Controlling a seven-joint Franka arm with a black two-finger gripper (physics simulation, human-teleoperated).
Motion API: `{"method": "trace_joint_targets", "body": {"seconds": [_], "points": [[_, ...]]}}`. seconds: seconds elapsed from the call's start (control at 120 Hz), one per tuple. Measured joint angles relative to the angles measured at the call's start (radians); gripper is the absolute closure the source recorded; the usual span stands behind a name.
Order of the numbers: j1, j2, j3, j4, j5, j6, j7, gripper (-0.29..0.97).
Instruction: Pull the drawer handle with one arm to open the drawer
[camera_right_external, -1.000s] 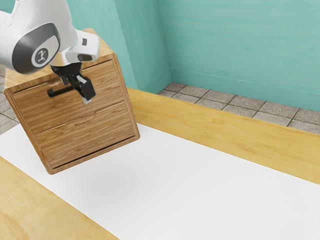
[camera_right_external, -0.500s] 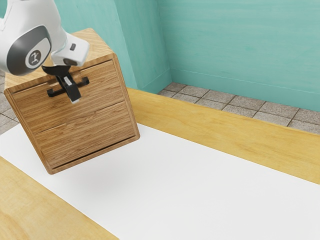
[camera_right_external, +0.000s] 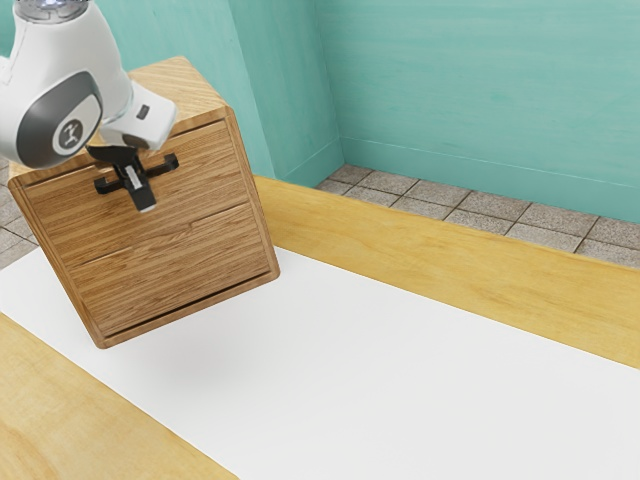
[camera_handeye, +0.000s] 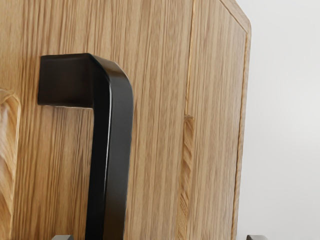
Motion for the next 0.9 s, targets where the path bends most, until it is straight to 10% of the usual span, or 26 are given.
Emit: {"method": "trace_joint_targets", "body": {"seconds": [0.9], "points": [[-0.150, -0.314, -0.016, -0.361, -0.067, 0.051, -0.087, 0.33]]}}
